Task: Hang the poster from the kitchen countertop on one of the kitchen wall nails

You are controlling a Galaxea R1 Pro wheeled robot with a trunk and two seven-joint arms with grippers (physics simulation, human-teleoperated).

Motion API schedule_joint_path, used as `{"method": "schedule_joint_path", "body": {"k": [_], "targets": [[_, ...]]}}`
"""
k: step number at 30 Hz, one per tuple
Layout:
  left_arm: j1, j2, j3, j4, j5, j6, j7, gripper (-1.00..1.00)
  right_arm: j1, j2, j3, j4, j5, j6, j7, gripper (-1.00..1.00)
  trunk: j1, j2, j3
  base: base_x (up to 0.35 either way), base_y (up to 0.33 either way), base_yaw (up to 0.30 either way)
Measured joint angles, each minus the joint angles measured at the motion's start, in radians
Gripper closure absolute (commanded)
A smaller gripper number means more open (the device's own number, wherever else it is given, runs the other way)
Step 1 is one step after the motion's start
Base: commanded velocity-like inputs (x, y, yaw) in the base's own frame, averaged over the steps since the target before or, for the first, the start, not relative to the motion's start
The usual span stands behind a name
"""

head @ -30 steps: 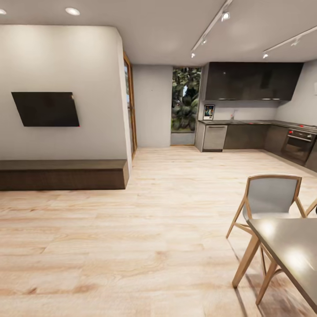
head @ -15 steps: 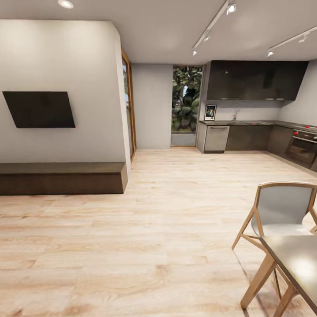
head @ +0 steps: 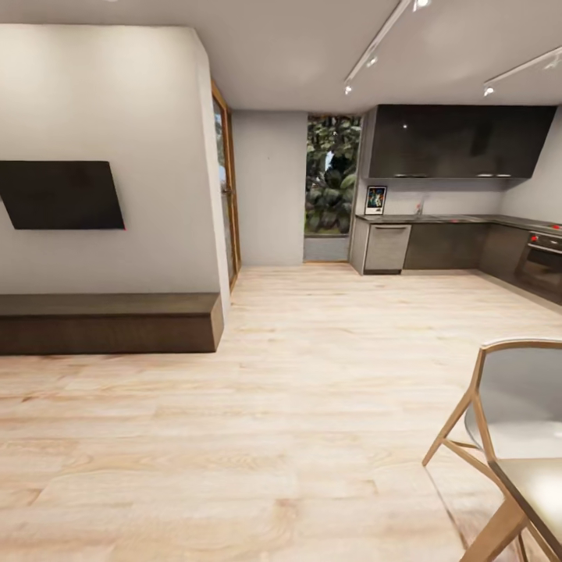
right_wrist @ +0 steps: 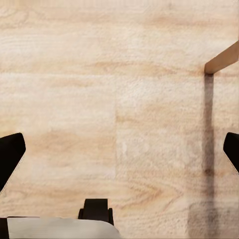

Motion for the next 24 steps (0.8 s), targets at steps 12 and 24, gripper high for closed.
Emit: {"method": "schedule_joint_path", "body": {"k": [12, 24], "targets": [[0.000, 0.000, 0.000, 0.000, 0.000, 0.000, 0.000, -1.00, 0.000, 0.000, 0.000, 0.000, 0.000, 0.000, 0.000, -1.00, 0.000, 0.000, 0.000, 0.340, 0.000, 0.000], [0.000, 0.000, 0.000, 0.000, 0.000, 0.000, 0.000, -1.00, 0.000, 0.000, 0.000, 0.000, 0.000, 0.000, 0.000, -1.00, 0.000, 0.000, 0.000, 0.339, -0.020, 0.000]]}}
